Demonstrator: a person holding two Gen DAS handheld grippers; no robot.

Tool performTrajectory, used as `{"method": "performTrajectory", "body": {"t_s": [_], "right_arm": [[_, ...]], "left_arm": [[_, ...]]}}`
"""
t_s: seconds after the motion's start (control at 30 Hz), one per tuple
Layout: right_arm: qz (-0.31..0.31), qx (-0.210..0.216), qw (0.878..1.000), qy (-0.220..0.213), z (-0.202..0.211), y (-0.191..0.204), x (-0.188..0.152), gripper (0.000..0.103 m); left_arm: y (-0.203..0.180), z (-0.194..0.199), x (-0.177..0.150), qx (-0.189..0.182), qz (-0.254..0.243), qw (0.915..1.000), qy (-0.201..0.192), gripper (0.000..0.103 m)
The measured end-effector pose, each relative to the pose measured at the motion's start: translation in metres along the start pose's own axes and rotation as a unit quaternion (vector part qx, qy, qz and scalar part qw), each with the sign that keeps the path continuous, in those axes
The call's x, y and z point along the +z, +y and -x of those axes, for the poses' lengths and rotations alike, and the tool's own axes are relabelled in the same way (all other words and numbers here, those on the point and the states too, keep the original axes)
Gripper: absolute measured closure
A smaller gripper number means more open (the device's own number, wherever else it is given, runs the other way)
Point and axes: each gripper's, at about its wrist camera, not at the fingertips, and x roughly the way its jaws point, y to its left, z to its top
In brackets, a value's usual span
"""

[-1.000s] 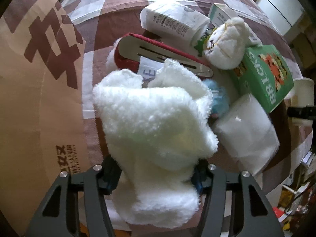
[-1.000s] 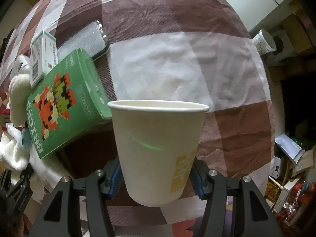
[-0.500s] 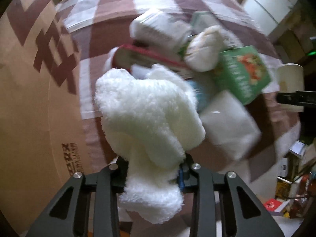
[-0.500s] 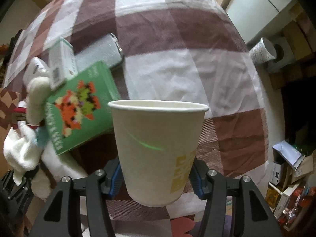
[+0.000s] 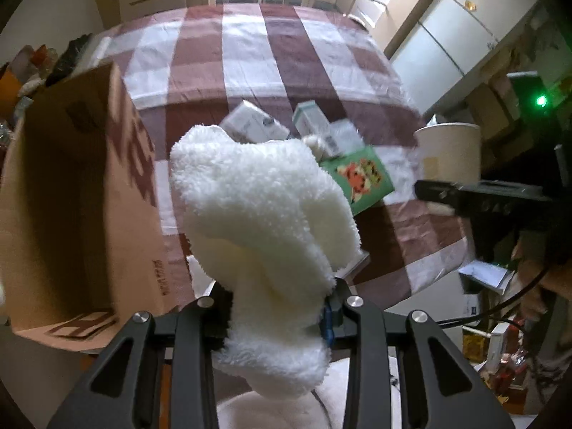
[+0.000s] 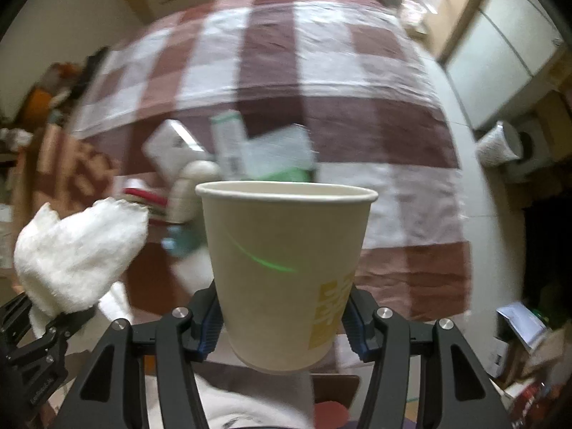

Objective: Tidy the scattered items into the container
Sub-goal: 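Lift the towel with the left tool while the right tool carries the cup toward the box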

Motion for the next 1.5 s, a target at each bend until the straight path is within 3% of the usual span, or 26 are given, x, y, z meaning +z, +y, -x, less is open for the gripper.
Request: {"method": "performTrajectory", "body": {"t_s": [0.53, 0.87, 1.13, 1.5], "right_arm": [[0.119, 0.063, 0.99, -0.048, 0.062, 0.127, 0.025, 0.046], [0.181, 0.089, 0.978, -0.061, 0.086, 0.187, 0.04, 0.046], [0.222, 0.117, 0.967, -0.054, 0.093, 0.229, 0.048, 0.046], [0.261, 0.142, 0.955, -0.024, 0.082, 0.27, 0.048, 0.046]], "left_arm": [[0.068, 0.112, 0.016, -0.019, 0.064, 0.9946, -0.08, 0.069], [0.118, 0.153, 0.022, -0.014, 0.097, 0.9884, -0.116, 0.069], [0.138, 0.163, 0.022, -0.014, 0.116, 0.9852, -0.125, 0.069], [0.159, 0.135, 0.003, -0.015, 0.144, 0.9854, -0.089, 0.069]]}}
